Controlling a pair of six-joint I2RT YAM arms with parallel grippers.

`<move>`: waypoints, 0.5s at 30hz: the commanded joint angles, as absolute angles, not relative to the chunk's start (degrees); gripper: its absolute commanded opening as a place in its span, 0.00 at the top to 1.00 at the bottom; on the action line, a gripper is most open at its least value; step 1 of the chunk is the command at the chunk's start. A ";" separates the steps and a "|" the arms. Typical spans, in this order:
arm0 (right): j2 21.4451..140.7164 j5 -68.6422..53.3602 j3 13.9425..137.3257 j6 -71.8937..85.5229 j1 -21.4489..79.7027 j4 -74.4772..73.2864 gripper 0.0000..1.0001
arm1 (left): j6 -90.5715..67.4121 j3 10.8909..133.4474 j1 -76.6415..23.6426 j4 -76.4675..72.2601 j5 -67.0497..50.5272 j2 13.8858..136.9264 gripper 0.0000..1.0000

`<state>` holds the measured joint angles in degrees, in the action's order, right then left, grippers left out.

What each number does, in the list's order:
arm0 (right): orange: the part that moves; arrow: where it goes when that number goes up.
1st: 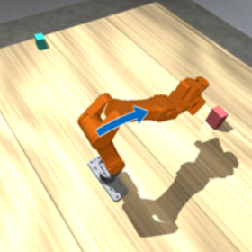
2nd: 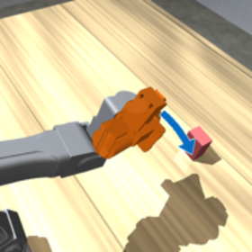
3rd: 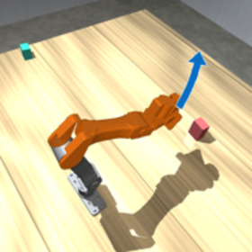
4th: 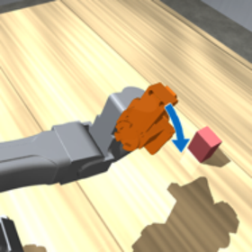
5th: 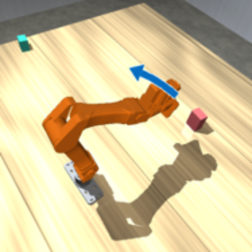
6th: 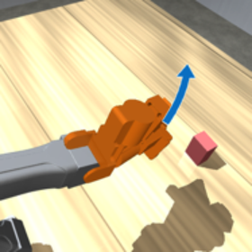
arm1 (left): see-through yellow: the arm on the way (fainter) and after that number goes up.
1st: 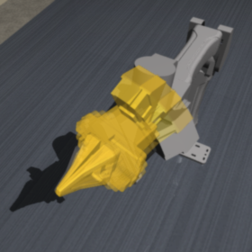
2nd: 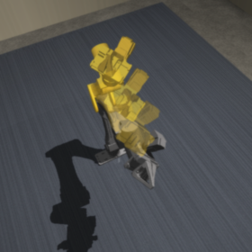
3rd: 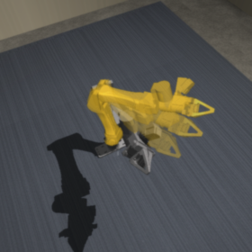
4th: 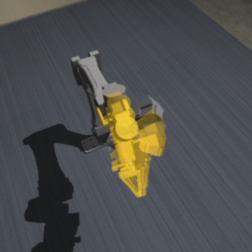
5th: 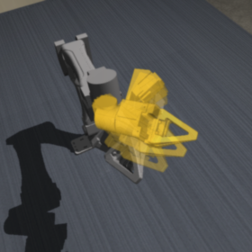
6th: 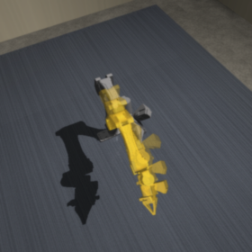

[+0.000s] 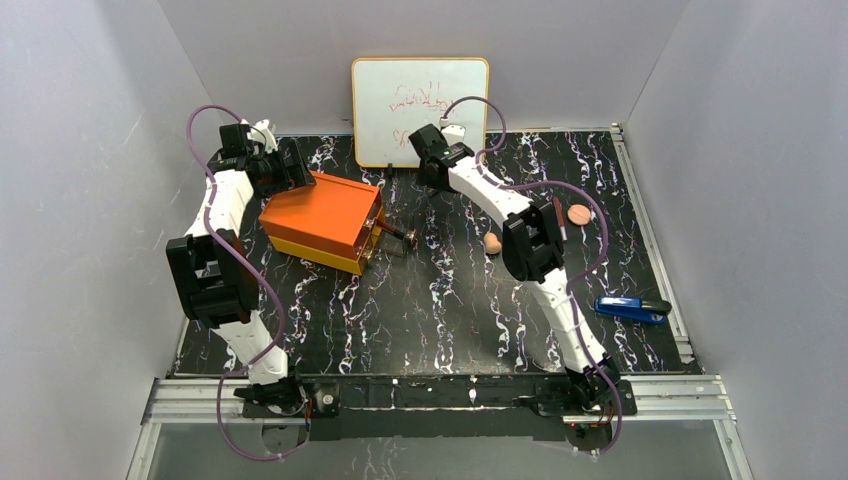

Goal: Organize the makeup
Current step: Pick up the lipstick at the center of the board.

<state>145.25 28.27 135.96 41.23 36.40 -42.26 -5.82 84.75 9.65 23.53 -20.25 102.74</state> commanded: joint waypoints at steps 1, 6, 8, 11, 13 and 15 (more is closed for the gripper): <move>147.99 30.85 138.46 40.87 35.82 -41.19 0.33 | -3.43 81.24 8.45 31.71 -17.70 105.39 0.05; 149.43 31.37 138.19 39.54 35.74 -38.96 0.34 | -3.34 81.46 8.52 31.72 -17.23 105.88 0.05; 150.10 31.57 138.31 38.85 35.75 -37.95 0.34 | -3.27 81.59 8.46 31.68 -17.03 106.23 0.05; 151.18 31.77 138.80 37.47 35.70 -36.64 0.34 | -3.25 81.76 8.51 31.73 -16.89 106.65 0.05; 152.14 31.83 139.65 36.48 35.73 -36.40 0.34 | -3.19 81.99 8.52 31.85 -16.74 107.07 0.05; 152.92 31.73 140.34 35.38 35.73 -36.23 0.34 | -3.09 82.21 8.53 31.89 -16.57 107.41 0.05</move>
